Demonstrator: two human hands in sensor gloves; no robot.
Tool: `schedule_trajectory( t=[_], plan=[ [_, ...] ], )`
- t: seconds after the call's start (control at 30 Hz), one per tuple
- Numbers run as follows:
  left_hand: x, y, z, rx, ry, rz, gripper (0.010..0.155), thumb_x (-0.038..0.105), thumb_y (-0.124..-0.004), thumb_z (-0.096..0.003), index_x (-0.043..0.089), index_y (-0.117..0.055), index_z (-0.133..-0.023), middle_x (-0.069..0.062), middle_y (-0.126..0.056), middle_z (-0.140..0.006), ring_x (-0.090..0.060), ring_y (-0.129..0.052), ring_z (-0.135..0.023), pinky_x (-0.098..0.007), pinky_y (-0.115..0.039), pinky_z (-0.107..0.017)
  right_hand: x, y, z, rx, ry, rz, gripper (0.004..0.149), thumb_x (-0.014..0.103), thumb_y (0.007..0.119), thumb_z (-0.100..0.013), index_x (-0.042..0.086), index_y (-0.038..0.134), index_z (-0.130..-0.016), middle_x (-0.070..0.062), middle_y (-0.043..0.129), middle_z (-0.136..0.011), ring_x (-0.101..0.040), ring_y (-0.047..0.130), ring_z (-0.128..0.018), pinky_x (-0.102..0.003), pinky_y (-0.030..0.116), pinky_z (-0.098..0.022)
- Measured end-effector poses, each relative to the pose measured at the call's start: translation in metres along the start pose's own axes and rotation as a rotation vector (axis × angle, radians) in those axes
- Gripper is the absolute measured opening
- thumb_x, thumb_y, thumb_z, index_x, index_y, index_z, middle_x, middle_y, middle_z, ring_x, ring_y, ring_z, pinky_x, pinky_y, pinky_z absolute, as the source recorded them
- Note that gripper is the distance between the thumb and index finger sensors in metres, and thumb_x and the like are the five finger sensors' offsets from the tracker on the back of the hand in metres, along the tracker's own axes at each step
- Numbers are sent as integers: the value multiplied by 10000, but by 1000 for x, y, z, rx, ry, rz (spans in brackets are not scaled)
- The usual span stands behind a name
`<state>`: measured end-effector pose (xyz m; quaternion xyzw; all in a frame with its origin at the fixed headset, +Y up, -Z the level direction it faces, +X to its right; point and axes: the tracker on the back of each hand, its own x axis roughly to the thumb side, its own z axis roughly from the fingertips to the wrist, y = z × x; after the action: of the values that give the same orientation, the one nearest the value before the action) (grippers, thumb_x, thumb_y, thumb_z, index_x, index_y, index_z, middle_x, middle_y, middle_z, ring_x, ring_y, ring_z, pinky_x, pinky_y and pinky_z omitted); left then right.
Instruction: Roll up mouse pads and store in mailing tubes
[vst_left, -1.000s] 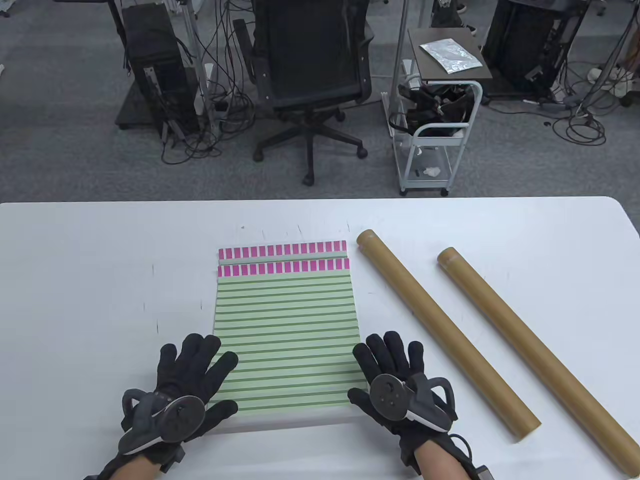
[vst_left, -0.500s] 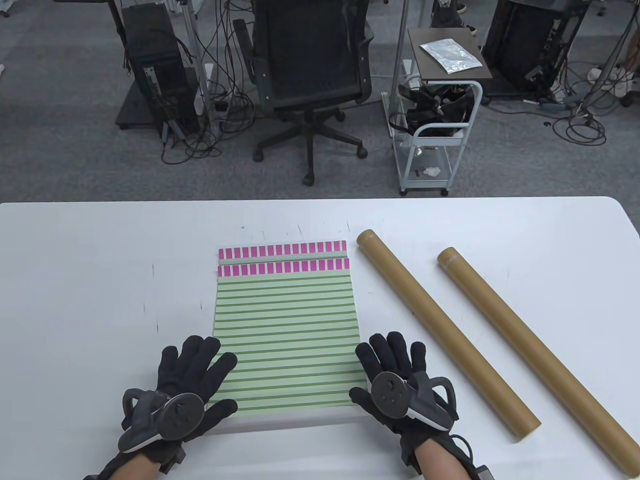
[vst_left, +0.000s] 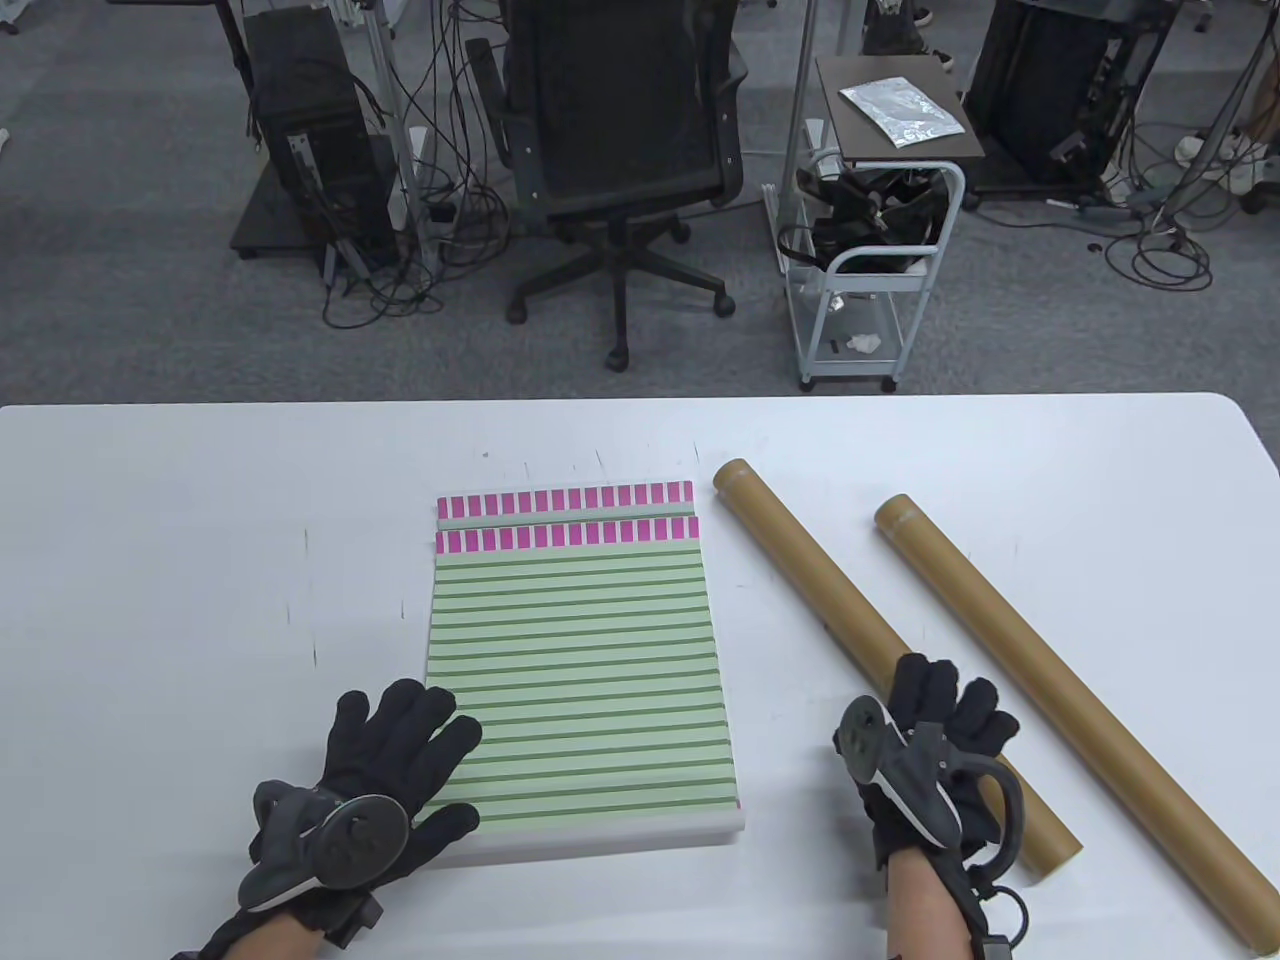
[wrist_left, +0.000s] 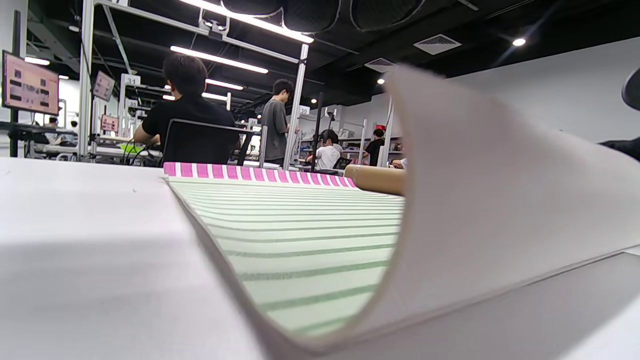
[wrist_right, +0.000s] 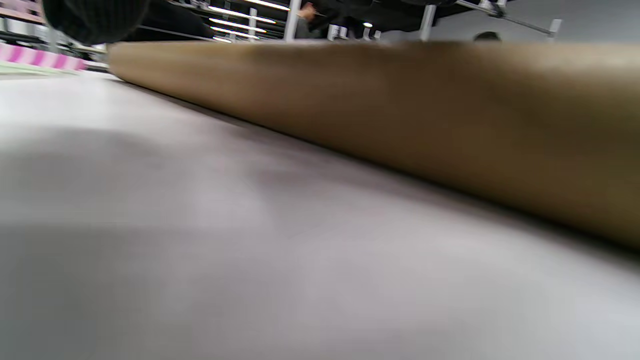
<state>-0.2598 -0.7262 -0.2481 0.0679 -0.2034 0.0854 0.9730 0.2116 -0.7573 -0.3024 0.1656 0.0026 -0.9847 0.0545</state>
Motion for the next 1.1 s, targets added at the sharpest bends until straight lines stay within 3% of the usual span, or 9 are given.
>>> schedule_trajectory(
  t=[0.13, 0.2, 0.4, 0.6, 0.73, 0.93, 1.0, 1.07, 1.1],
  plan=[
    [0, 1, 0, 4, -4, 0, 779, 741, -555, -366, 434, -482, -1079, 53, -457, -1221, -274, -397, -1188, -642, -339, -862, -18, 14, -9, 138, 87, -23, 1000, 579, 663, -468, 36, 120, -1109, -290, 155, -1153, -655, 225, -981, -745, 297, -686],
    [2, 0, 0, 4, -10, -5, 779, 741, -554, -367, 433, -484, -1079, 50, -461, -1219, -274, -400, -1188, -643, -342, -861, -21, 19, -12, 191, 93, -75, 1006, 567, 668, -478, 41, 75, -1097, -258, 306, -1149, -604, 338, -998, -730, 328, -695],
    [3, -1, -1, -8, -17, -13, 775, 739, -552, -371, 429, -490, -1078, 48, -475, -1216, -280, -415, -1184, -646, -345, -857, -18, 19, -14, 191, 92, -37, 934, 538, 688, -490, 61, 185, -1115, -190, 478, -1058, -450, 616, -900, -676, 444, -711],
    [2, -1, -1, -6, -8, -3, 771, 737, -552, -373, 427, -497, -1076, 46, -493, -1210, -283, -434, -1179, -646, -353, -855, -10, 13, -11, 159, 164, 40, 840, 636, 706, -441, 177, 436, -1090, -33, 702, -970, -278, 806, -767, -466, 710, -637],
    [-1, 0, 0, -2, 1, 8, 766, 733, -553, -377, 424, -501, -1075, 42, -502, -1206, -283, -444, -1176, -644, -359, -854, -8, 2, -11, 351, 168, -63, 824, 701, 685, -480, 206, 422, -1084, 9, 665, -979, -236, 779, -778, -425, 675, -667],
    [1, -2, 1, 0, 4, 32, 781, 736, -549, -376, 428, -444, -1086, 44, -433, -1221, -278, -447, -1173, -635, -374, -855, 1, -23, 3, 85, -23, -342, 819, 705, 684, -445, 231, 439, -1067, 24, 680, -955, -211, 790, -774, -405, 685, -667],
    [-1, -1, 1, 22, 17, 73, 825, 740, -538, -378, 449, -230, -1087, 78, -210, -1225, -217, -477, -1164, -474, -511, -873, 9, -31, 13, -151, -120, -320, 806, 682, 708, -404, 241, 482, -1040, 27, 709, -933, -205, 814, -774, -411, 707, -665],
    [-5, 1, 1, 56, 48, 159, 890, 746, -528, -378, 374, -95, -1061, 40, -146, -1208, -209, -648, -1083, -315, -749, -728, 16, -40, 20, -369, -188, -255, 795, 647, 732, -385, 261, 472, -1030, 46, 711, -957, -202, 839, -807, -416, 742, -663],
    [-9, 2, 1, 77, 72, 227, 908, 746, -528, -378, 360, -57, -1051, 7, -143, -1202, -205, -662, -1071, -304, -759, -711, 18, -46, 23, -333, -207, -245, 802, 615, 750, -395, 266, 424, -1040, 58, 665, -998, -206, 795, -880, -443, 699, -712]
  ],
)
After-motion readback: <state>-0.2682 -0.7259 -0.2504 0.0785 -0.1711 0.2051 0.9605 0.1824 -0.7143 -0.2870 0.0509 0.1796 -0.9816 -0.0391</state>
